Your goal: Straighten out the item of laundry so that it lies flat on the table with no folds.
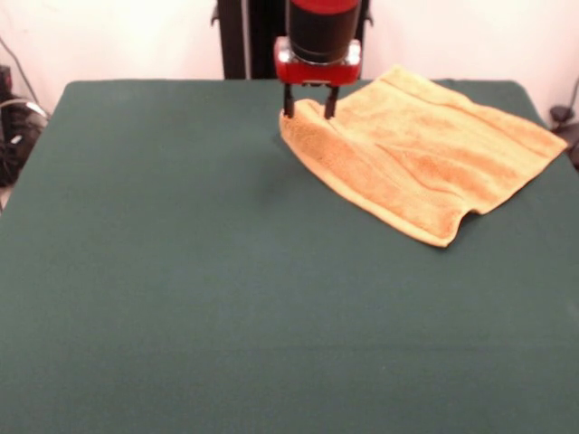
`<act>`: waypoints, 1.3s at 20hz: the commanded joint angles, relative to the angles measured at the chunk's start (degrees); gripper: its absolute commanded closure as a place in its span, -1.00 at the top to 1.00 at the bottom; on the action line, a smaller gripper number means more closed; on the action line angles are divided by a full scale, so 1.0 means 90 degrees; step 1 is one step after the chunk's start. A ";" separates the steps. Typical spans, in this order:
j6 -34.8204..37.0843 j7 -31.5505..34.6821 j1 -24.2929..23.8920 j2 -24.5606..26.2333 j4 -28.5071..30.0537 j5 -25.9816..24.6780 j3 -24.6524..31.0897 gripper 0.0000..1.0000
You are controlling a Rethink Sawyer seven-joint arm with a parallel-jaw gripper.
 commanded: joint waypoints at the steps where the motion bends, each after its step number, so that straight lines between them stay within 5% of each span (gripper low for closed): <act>1: 0.0546 0.1411 0.0318 0.0290 -0.0599 0.0557 0.0148 1.00; 19: 0.0001 0.1201 0.0063 0.0476 -0.0297 0.0610 0.0076 1.00; 26: -0.0661 0.0987 -0.0305 0.1271 -0.0715 0.0277 -0.0045 1.00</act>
